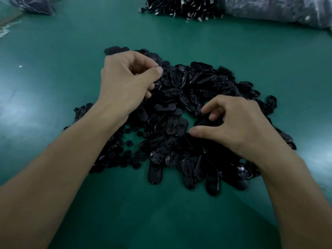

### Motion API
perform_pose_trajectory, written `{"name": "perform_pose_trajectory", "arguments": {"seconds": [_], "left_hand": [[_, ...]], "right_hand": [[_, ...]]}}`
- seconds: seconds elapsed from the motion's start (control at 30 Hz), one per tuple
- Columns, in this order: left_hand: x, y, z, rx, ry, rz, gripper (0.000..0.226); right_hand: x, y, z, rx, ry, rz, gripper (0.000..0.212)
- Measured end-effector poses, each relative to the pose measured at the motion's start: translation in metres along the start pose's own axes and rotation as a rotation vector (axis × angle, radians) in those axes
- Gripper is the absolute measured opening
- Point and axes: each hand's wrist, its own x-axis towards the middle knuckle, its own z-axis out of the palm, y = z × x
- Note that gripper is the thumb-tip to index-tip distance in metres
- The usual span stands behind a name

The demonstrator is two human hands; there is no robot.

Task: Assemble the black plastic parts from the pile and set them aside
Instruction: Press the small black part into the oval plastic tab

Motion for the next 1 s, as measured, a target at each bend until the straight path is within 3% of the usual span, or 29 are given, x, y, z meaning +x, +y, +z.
{"name": "perform_pose_trajectory", "arguments": {"seconds": [0.1,0.47,0.8,1.0], "left_hand": [[-0.011,0.006,-0.001,0.013,-0.052,0.042,0.011],[-0.029,0.011,0.003,0.189,-0.139,0.129,0.007],[-0.032,0.011,0.007,0.2,-0.241,0.157,0.001],[-0.034,0.016,0.006,0.086,-0.396,0.114,0.012]], "right_hand": [[0.0,0.001,0.001,-0.028,-0.001,-0.004,0.055],[0.0,-0.002,0.003,0.027,0.049,-0.02,0.044],[0.0,-0.005,0.003,0.425,0.094,-0.206,0.012],[0.005,-0.005,0.008,0.594,0.208,-0.214,0.012]]}}
